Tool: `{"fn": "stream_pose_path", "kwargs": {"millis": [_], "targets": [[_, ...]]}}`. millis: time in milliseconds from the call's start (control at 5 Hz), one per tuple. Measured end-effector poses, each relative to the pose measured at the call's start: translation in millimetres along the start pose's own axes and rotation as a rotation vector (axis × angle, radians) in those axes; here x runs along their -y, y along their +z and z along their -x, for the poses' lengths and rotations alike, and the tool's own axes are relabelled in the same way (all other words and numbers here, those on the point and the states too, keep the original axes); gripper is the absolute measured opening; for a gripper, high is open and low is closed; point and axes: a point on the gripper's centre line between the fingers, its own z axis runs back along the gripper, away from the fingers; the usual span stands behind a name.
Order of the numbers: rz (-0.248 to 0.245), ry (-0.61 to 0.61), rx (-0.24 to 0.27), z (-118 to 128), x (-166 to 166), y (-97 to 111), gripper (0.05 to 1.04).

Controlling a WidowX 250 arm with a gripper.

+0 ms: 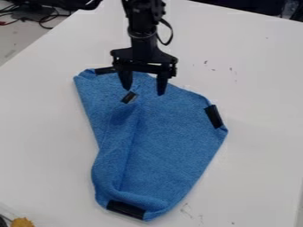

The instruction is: Fold the cloth from right to left

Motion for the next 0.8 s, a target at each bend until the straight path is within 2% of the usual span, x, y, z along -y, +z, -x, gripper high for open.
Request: {"fn": "stream_pose_path", "kwargs": {"millis": [200,400,600,800], "targets": [[-0.001,-0.053,0.023,-7,32,14,1.001],[0.021,-0.077,0.024,-9,56,18,1.001],[0.061,-0.078,-0.004,-2,82,8,1.001],[0.109,-0.059,0.000,5,111,-1,1.001]]}}
